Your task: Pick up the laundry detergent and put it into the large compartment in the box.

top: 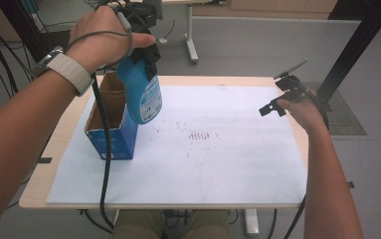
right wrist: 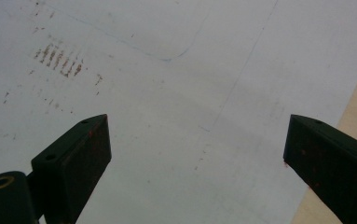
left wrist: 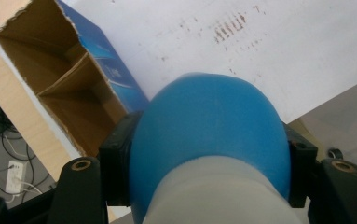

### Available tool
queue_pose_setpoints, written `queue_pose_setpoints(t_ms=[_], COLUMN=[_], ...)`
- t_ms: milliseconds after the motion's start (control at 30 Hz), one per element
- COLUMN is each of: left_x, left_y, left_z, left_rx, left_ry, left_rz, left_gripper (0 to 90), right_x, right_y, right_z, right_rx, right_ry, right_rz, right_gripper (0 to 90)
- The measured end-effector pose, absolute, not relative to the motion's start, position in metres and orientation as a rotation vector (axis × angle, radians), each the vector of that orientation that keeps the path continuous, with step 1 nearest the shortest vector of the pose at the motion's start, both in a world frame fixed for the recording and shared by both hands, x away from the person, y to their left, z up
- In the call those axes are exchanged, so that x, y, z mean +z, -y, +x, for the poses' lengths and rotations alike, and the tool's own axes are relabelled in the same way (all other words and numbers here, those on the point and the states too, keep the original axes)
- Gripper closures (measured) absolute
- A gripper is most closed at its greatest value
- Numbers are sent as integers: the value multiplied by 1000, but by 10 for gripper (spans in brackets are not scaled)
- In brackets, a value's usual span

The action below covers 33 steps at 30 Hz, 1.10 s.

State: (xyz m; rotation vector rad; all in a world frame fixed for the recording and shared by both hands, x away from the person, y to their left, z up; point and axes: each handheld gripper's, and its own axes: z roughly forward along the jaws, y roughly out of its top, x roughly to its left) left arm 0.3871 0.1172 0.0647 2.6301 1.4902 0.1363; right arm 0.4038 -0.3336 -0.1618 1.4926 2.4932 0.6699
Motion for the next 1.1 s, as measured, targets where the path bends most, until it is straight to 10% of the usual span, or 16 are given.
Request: queue_pose_setpoints(t_ms=[1100], left_x=[78], left_y=[-181], left_z=[409], left_rx=[135], left_ry=[-1829], left_rz=[2404], left_gripper=[376], right_x=[-167], right_y=[328], right_z=[415], right_rx=[669], right_ry=[-2515], right_rz=[1486], right_gripper=[73])
